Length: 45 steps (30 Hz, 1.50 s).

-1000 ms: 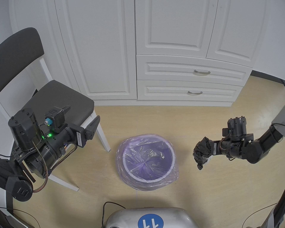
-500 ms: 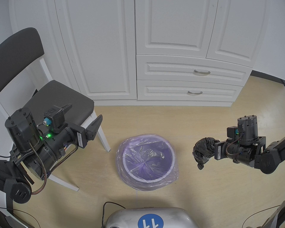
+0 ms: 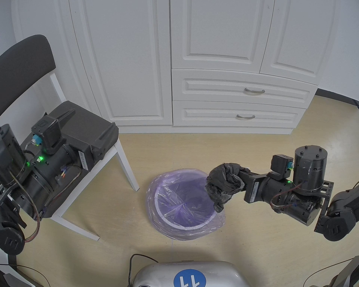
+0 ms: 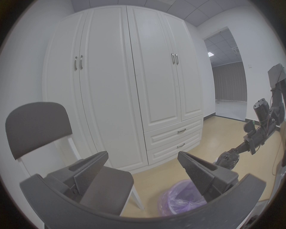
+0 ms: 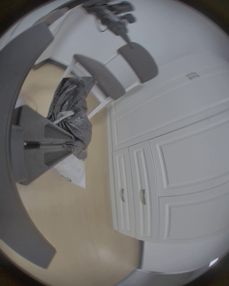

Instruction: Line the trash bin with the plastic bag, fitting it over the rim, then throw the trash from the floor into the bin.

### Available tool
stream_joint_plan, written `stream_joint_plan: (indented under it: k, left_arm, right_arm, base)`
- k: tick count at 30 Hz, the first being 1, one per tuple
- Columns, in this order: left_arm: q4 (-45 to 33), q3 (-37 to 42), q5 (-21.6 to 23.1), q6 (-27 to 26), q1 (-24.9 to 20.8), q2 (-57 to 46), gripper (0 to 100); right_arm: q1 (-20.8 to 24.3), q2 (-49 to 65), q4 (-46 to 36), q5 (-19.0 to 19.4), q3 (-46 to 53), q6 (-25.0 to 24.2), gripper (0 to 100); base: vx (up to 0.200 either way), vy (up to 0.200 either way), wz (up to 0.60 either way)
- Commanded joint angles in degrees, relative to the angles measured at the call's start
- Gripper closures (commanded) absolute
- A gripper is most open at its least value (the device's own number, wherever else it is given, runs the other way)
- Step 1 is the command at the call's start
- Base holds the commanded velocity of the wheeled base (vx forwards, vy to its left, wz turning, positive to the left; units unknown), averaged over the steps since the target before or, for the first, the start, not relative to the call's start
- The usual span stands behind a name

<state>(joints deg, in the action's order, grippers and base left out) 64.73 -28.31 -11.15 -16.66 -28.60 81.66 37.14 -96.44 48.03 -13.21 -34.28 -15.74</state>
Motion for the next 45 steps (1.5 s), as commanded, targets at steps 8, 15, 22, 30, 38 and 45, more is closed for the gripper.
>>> stream_joint_plan:
  k: [8, 15, 22, 30, 38, 45]
  left_arm:
    - [-0.40, 3.26, 0.26, -6.63, 0.30, -13.02, 0]
    - [-0.04, 5.63, -0.01, -12.87, 3.73, -13.46, 0]
    - [0.22, 6.51, 0.08, -15.77, 7.24, -13.64, 0]
    - [0.22, 7.48, 0.08, -17.70, 6.98, -12.32, 0]
    - [0.31, 7.56, 0.08, -17.79, 6.80, -11.26, 0]
    - [0.22, 7.83, 0.08, -17.79, 5.22, -11.18, 0]
  right_arm:
    - [4.78, -16.94, 1.63, 7.59, -16.08, -34.45, 100]
    - [2.58, -29.16, 9.98, 9.35, -18.45, -45.43, 100]
    - [2.76, -36.36, 21.84, 9.70, -17.75, -47.37, 100]
    - [0.38, -40.58, 21.93, 9.96, -19.60, -45.70, 100]
    - [-0.05, -43.31, 21.84, 9.87, -21.97, -44.47, 100]
    - [4.25, -42.95, 21.75, 9.35, -20.92, -43.50, 100]
  base:
    - [0.000, 0.000, 0.00]
    - [0.000, 0.000, 0.00]
    - [0.000, 0.000, 0.00]
    - [0.000, 0.000, 0.00]
    - [0.000, 0.000, 0.00]
    - [0.000, 0.000, 0.00]
